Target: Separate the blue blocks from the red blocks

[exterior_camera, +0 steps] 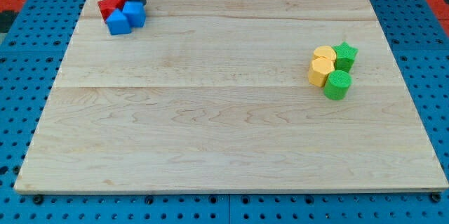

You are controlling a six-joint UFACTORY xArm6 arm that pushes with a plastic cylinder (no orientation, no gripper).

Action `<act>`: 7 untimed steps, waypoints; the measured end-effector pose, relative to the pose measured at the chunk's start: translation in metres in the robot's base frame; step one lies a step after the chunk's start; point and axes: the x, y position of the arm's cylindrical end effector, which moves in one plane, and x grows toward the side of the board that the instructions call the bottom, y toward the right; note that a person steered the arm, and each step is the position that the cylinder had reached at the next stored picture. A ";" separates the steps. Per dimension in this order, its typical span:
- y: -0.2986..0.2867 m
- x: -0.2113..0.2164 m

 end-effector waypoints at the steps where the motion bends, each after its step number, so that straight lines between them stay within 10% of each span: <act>1: 0.000 0.052; 7: -0.040 0.078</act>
